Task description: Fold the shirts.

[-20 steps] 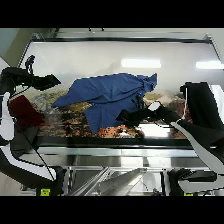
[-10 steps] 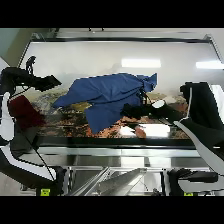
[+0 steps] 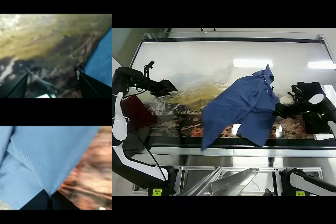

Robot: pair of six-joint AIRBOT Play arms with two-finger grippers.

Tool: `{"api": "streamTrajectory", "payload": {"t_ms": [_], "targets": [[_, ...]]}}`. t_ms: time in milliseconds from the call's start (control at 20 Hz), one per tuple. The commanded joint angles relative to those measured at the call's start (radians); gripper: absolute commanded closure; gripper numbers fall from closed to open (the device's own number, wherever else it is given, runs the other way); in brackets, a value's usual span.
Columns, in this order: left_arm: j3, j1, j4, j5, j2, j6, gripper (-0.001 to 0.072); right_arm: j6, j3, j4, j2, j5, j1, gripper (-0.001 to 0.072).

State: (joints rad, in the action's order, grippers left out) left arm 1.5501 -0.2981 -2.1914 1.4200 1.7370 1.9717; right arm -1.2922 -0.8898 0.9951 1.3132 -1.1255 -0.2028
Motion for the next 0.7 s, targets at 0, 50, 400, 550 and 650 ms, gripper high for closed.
{"api": "streamTrajectory", "payload": {"t_ms": [0,50,400,550,650], "targets": [[-0.028,0.054,0.000,0.129,-0.010,-0.056,0.0031,0.093,-0.001,0.014,-0.014,-0.085,-0.081,0.0693],[-0.077,0.079,-0.001,0.122,-0.029,-0.056,0.0031,0.093,-0.001,0.014,-0.014,-0.082,-0.076,0.0693],[-0.604,0.306,-0.050,-0.040,-0.234,-0.085,0.0032,0.094,-0.001,0.006,-0.014,-0.068,-0.044,0.0693],[-0.744,0.391,-0.054,-0.084,-0.311,-0.114,0.0041,0.127,-0.001,-0.037,-0.014,-0.069,-0.037,0.0693],[-0.826,0.462,-0.056,-0.112,-0.349,-0.126,0.0041,0.138,-0.001,-0.059,-0.014,-0.068,-0.034,0.0693]]}}
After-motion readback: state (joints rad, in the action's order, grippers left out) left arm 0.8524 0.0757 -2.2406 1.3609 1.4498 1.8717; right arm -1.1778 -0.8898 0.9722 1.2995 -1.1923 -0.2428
